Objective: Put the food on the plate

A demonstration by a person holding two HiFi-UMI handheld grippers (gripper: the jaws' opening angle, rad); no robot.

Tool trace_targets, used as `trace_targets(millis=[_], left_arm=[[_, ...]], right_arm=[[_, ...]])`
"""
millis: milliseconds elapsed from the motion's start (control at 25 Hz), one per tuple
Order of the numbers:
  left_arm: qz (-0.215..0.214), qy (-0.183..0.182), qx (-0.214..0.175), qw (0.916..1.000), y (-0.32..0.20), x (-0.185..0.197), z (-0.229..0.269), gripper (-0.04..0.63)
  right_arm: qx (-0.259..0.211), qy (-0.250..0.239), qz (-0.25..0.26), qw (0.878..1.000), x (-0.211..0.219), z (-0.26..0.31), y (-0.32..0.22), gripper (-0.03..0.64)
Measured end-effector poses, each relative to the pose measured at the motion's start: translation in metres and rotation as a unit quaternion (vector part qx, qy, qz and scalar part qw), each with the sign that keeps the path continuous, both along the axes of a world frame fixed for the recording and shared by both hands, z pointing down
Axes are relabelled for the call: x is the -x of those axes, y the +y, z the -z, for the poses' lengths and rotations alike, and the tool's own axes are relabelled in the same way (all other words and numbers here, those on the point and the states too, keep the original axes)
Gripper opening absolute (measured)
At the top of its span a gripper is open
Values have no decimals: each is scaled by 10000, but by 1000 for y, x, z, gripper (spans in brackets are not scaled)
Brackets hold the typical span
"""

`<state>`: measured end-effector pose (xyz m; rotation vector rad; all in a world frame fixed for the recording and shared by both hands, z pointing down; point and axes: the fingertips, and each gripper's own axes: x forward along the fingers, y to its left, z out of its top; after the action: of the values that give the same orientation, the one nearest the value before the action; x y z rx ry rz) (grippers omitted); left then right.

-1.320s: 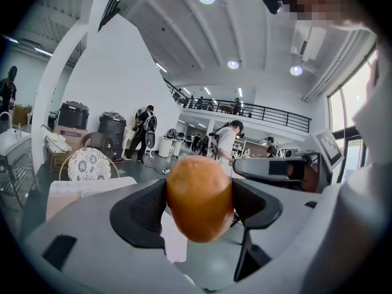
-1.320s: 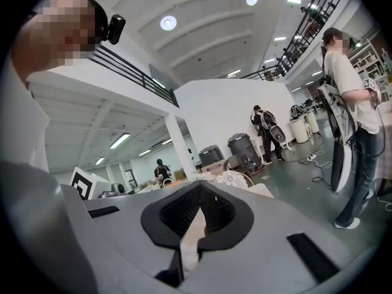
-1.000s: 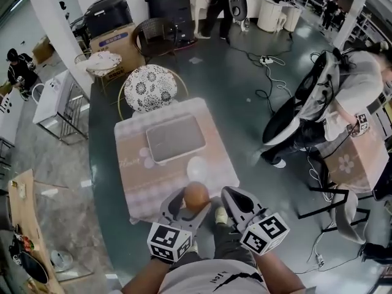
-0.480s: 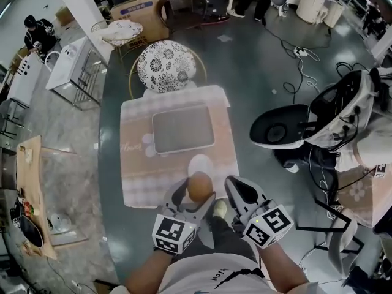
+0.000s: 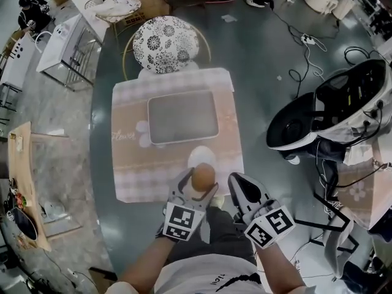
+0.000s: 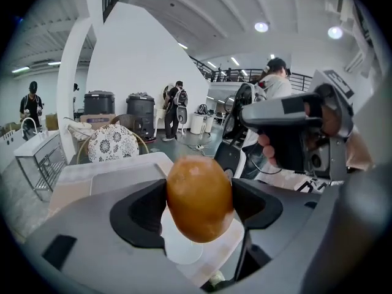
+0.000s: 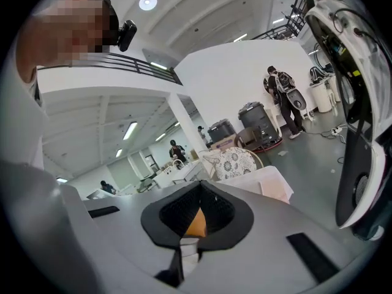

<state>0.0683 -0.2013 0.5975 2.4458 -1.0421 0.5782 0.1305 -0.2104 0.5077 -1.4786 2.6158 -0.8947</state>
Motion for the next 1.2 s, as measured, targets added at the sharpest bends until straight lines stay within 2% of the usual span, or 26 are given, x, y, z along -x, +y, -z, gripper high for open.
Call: trace_targets(millis=[520,800,1200], left_arm=[[-184,-405,170,9989,-11,-4,-126,332],[-261,-691,130,9972,-17,-5,-165,333],[-686,-1183,132,9905,-16,-12,-199,333]], right_arm=[[177,-29,-185,9997,1,-98,-14,15],[187,-59,-238,9995,-3,-126,-24,15],[237,-24,-318,9992,-12,-140,-29,15]])
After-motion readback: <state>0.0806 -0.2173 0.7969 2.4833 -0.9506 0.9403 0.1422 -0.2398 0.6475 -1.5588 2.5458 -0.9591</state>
